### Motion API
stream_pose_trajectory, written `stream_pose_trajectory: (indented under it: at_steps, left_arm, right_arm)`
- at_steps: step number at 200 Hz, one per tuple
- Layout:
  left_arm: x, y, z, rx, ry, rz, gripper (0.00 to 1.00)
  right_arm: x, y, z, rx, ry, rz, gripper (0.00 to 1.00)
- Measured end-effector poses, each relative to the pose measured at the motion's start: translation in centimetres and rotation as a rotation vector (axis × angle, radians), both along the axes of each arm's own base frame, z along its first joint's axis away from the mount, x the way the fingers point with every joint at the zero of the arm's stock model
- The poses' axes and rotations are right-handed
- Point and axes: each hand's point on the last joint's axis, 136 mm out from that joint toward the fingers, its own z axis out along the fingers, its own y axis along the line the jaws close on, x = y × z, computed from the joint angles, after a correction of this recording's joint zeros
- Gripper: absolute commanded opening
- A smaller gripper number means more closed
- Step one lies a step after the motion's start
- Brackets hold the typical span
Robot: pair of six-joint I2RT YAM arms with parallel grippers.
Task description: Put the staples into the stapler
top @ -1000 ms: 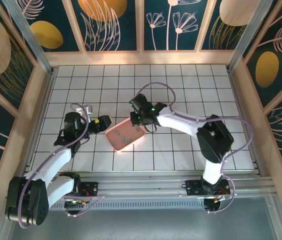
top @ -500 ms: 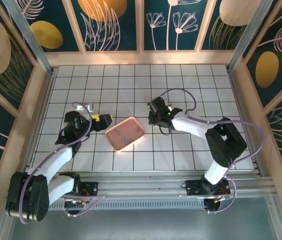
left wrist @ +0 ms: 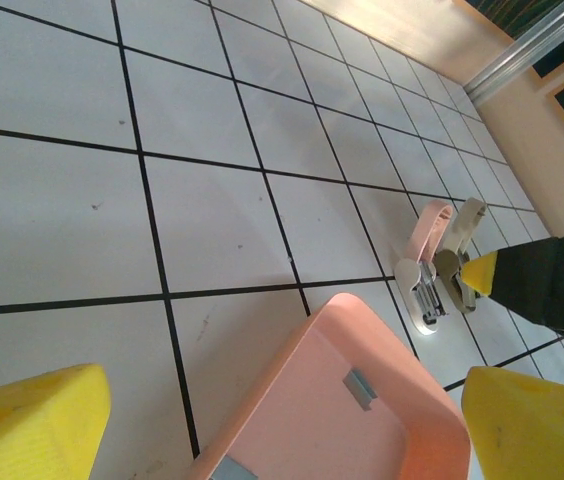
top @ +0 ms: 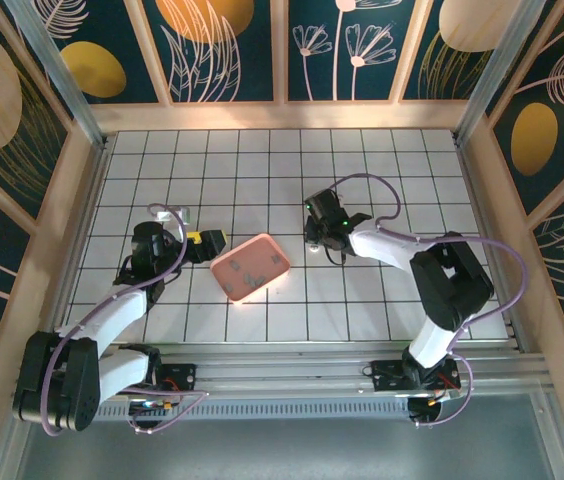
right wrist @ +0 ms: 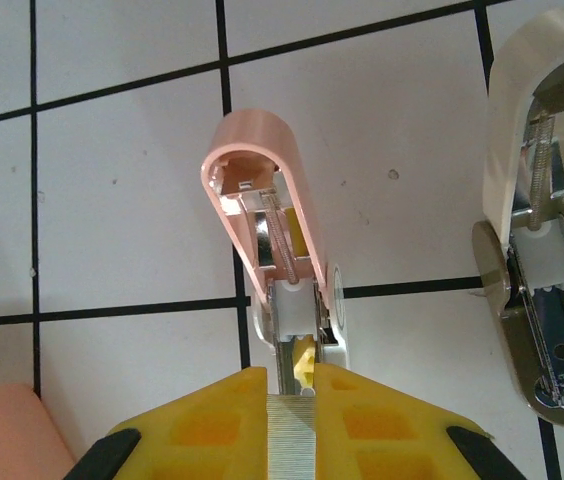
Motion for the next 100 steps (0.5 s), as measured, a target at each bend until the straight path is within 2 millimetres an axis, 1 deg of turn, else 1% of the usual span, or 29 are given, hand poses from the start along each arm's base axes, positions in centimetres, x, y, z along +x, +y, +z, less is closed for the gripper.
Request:
stream_pose_trajectory:
  at_steps: [28,100]
  left_arm:
    - [0.0,0.0,-0.2,0.000,0.006,-0.002,0.91]
    - [0.0,-0.1,-0.3,0.001,0.010,-0.003,0.91]
  right_arm:
    - [0.0,0.1,-0.8,-0.010,0.011,0.008,0.16]
    - [0.4,0.3,-1.5,-0.018,0.009,0.019,0.16]
